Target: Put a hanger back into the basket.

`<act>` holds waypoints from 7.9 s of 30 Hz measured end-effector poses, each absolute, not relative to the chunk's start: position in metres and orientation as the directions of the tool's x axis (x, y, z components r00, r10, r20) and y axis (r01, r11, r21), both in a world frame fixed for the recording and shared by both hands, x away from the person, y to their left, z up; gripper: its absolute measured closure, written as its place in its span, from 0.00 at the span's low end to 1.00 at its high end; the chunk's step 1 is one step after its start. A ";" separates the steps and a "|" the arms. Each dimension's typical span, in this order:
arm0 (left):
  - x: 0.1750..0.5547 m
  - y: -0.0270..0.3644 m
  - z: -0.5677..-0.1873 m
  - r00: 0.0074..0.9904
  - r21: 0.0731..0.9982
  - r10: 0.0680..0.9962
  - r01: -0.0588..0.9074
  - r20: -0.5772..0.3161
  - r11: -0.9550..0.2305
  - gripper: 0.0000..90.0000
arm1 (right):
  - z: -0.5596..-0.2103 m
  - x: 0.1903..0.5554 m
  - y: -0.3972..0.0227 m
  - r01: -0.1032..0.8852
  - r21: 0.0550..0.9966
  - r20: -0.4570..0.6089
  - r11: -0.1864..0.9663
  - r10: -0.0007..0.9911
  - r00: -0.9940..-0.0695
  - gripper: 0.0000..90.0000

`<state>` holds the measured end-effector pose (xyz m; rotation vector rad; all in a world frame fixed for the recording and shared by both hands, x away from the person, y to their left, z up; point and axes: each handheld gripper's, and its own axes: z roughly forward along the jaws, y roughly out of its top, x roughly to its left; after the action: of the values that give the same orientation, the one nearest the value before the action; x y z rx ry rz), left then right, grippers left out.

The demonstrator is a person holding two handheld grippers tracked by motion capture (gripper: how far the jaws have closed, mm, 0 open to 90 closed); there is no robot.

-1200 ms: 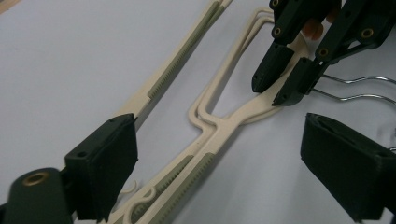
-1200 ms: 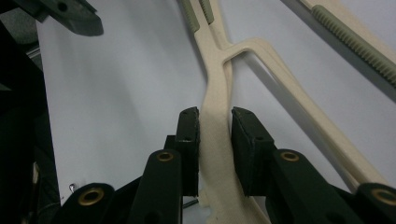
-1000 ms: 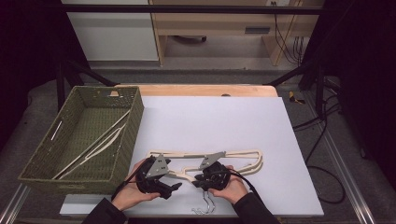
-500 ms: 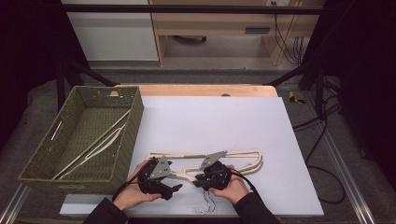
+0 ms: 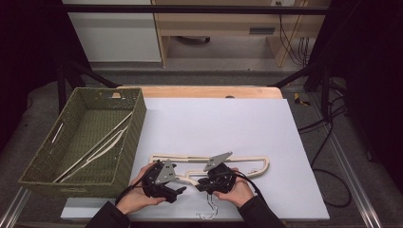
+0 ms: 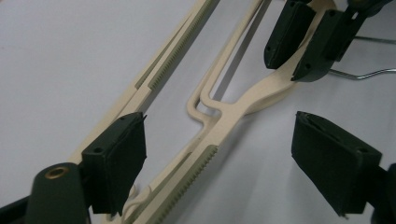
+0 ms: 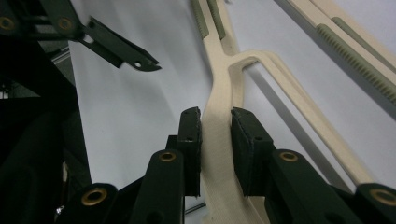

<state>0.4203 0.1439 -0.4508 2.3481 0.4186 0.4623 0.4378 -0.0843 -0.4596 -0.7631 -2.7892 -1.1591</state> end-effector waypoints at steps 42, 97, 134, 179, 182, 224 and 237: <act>0.418 0.111 -0.453 0.868 0.558 0.241 -0.050 0.435 -0.828 0.83 | -0.421 0.435 -0.113 0.416 0.795 0.241 0.441 0.399 -0.885 0.73; 0.419 0.172 -0.317 0.807 0.864 0.573 0.178 0.146 -0.471 0.96 | -0.411 0.433 -0.239 0.381 0.919 0.153 0.096 0.806 -0.571 0.06; 0.446 0.350 -0.277 0.661 0.863 0.728 0.246 0.184 -0.441 0.96 | -0.411 0.432 -0.238 0.376 0.918 0.129 0.125 0.804 -0.581 0.05; 0.466 0.432 -0.364 0.526 0.701 0.810 0.476 0.258 -0.532 0.96 | -0.416 0.435 -0.234 0.391 0.910 0.126 0.139 0.805 -0.580 0.06; 0.468 0.435 -0.373 0.515 0.681 0.816 0.500 0.263 -0.535 0.96 | -0.416 0.435 -0.235 0.390 0.909 0.120 0.149 0.802 -0.586 0.06; 0.470 0.398 -0.373 0.695 0.573 0.675 0.458 0.246 -0.680 0.45 | -0.415 0.433 -0.230 0.380 0.911 0.118 0.159 0.783 -0.610 0.07; 0.447 0.364 -0.337 0.675 0.769 0.709 0.338 0.203 -0.542 0.26 | -0.410 0.429 -0.223 0.367 0.918 0.128 0.152 0.761 -0.636 0.05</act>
<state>0.4473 0.3638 -0.3373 2.1622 0.8026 0.6580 0.4285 -0.2233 -0.4105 -1.3721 -2.6341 -1.8857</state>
